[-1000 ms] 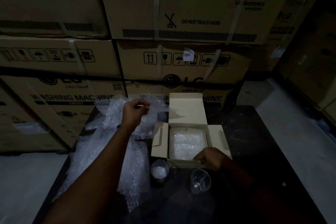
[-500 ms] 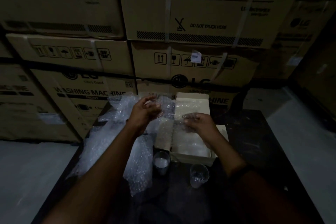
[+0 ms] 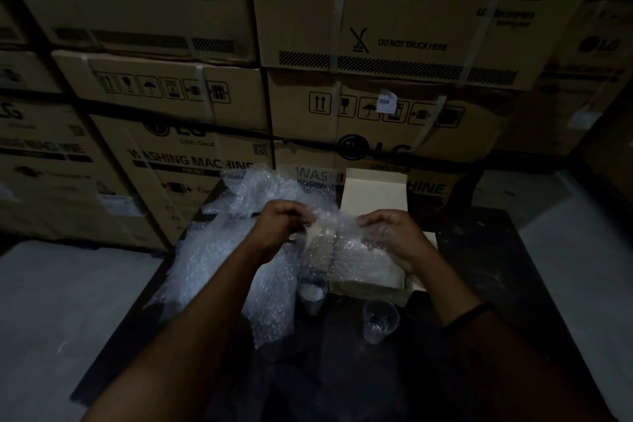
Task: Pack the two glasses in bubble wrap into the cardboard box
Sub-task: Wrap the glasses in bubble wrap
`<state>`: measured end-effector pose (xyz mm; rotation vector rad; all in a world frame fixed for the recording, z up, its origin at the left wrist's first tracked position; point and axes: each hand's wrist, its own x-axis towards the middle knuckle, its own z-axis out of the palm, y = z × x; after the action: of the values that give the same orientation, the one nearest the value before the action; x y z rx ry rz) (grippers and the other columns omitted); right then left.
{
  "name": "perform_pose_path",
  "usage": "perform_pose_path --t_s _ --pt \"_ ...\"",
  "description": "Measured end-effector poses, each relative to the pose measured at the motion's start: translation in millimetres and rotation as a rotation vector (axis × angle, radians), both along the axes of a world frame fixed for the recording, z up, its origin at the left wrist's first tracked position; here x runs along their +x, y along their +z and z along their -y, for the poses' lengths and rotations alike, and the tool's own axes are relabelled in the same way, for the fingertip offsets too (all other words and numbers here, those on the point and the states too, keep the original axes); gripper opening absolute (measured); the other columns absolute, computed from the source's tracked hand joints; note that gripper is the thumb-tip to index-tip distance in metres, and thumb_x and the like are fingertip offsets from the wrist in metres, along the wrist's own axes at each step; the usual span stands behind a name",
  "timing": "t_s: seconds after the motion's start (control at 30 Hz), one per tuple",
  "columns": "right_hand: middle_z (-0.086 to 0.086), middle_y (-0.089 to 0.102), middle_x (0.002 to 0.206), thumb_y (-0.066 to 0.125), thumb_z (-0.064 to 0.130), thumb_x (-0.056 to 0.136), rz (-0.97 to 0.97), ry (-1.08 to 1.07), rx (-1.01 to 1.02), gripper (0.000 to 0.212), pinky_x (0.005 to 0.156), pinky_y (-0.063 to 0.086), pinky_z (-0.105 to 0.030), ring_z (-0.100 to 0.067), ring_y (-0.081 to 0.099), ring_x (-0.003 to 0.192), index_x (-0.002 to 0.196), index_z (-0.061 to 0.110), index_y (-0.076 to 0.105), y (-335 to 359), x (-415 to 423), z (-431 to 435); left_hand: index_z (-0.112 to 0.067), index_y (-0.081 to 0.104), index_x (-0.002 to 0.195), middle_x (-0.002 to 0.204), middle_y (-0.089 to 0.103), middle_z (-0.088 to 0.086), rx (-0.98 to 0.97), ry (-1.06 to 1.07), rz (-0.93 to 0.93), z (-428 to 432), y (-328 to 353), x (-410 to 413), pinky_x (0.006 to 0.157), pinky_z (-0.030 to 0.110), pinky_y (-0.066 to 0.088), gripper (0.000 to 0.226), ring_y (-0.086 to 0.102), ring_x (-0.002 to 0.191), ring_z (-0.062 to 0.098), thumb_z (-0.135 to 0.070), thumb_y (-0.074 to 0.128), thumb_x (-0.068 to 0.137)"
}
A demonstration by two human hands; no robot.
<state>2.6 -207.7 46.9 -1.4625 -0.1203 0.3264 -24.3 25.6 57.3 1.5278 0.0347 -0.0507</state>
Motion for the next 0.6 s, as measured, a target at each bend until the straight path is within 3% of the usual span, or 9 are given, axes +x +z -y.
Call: perform_pose_path --t_s 0.03,0.1,0.2,0.23,0.3,0.37,0.43,0.53,0.6 --pt "-0.004 0.071 0.081 0.050 -0.020 0.083 0.015 0.005 0.002 0.027 0.054 0.054 -0.024 -0.016 0.067 0.068 0.073 -0.001 0.066 0.2 0.5 0.7 -0.014 0.072 0.059 0.088 0.069 0.007 -0.044 -0.032 0.017 1.5 2.3 -1.9 0.060 0.025 0.051 0.045 0.063 0.076 0.020 0.014 0.047 0.083" --pt "-0.006 0.070 0.087 0.048 -0.024 0.080 0.075 0.020 -0.022 0.036 0.062 0.055 -0.023 -0.017 0.068 0.078 0.067 0.001 0.069 -1.0 3.3 2.2 -0.013 0.074 0.066 0.102 0.067 0.012 -0.157 -0.091 -0.006 1.3 4.5 -3.6 0.066 0.027 0.051 0.034 0.064 0.088 0.021 -0.001 0.045 0.076" --pt "-0.003 0.070 0.092 0.042 -0.034 0.071 0.207 0.046 -0.140 0.058 0.074 0.054 -0.024 -0.016 0.067 0.090 0.060 0.012 0.074 -1.7 7.3 4.1 -0.012 0.067 0.108 0.117 0.065 0.014 -0.292 -0.149 -0.170 -1.9 -1.2 -1.3 0.076 0.036 0.047 0.035 0.060 0.096 0.030 -0.024 0.050 0.080" --pt "-0.003 0.069 0.095 0.040 -0.035 0.070 0.235 0.046 -0.166 0.059 0.076 0.053 -0.025 -0.017 0.065 0.093 0.060 0.013 0.073 -0.8 8.2 4.5 -0.015 0.062 0.116 0.118 0.065 0.013 -0.223 -0.167 -0.231 -1.3 -1.4 -1.9 0.080 0.040 0.047 0.035 0.059 0.099 0.033 -0.033 0.053 0.087" --pt "-0.004 0.064 0.100 0.041 -0.034 0.071 0.263 0.036 -0.207 0.053 0.075 0.052 -0.021 -0.015 0.062 0.097 0.062 0.009 0.071 3.1 9.0 4.8 -0.016 0.063 0.114 0.107 0.068 0.009 0.013 -0.203 -0.287 1.6 -0.5 -3.8 0.077 0.036 0.051 0.030 0.063 0.094 0.028 -0.035 0.056 0.092" --pt "-0.003 0.063 0.103 0.042 -0.033 0.072 0.270 0.039 -0.222 0.048 0.072 0.051 -0.016 -0.013 0.059 0.100 0.066 0.006 0.070 8.4 7.7 4.4 -0.008 0.068 0.103 0.093 0.070 0.007 0.169 -0.202 -0.237 5.2 1.6 -5.3 0.064 0.026 0.050 0.020 0.064 0.078 0.018 -0.020 0.064 0.088" --pt "-0.004 0.064 0.105 0.042 -0.030 0.075 0.199 0.026 -0.154 0.044 0.069 0.054 -0.021 -0.016 0.060 0.100 0.074 0.004 0.070 10.8 6.2 5.8 -0.003 0.069 0.097 0.083 0.069 0.008 0.185 -0.131 -0.181 5.4 0.5 -3.4 0.058 0.023 0.046 0.014 0.061 0.069 0.016 -0.006 0.069 0.083" --pt "-0.009 0.065 0.111 0.045 -0.008 0.089 -0.059 -0.016 0.109 0.031 0.068 0.057 -0.034 -0.024 0.064 0.086 0.104 0.009 0.065 13.6 6.1 11.1 -0.005 0.065 0.090 0.075 0.065 0.006 0.120 -0.031 -0.126 4.5 5.1 -1.3 0.053 0.022 0.043 0.014 0.058 0.062 0.013 0.002 0.071 0.080" --pt "-0.010 0.065 0.115 0.047 0.030 0.096 -0.175 0.004 0.201 0.031 0.077 0.055 -0.041 -0.027 0.065 0.091 0.121 0.015 0.058 11.4 6.5 14.7 -0.007 0.064 0.088 0.074 0.064 0.006 0.118 -0.006 -0.076 6.6 7.6 -0.9 0.050 0.019 0.044 0.016 0.057 0.059 0.010 0.004 0.071 0.079"
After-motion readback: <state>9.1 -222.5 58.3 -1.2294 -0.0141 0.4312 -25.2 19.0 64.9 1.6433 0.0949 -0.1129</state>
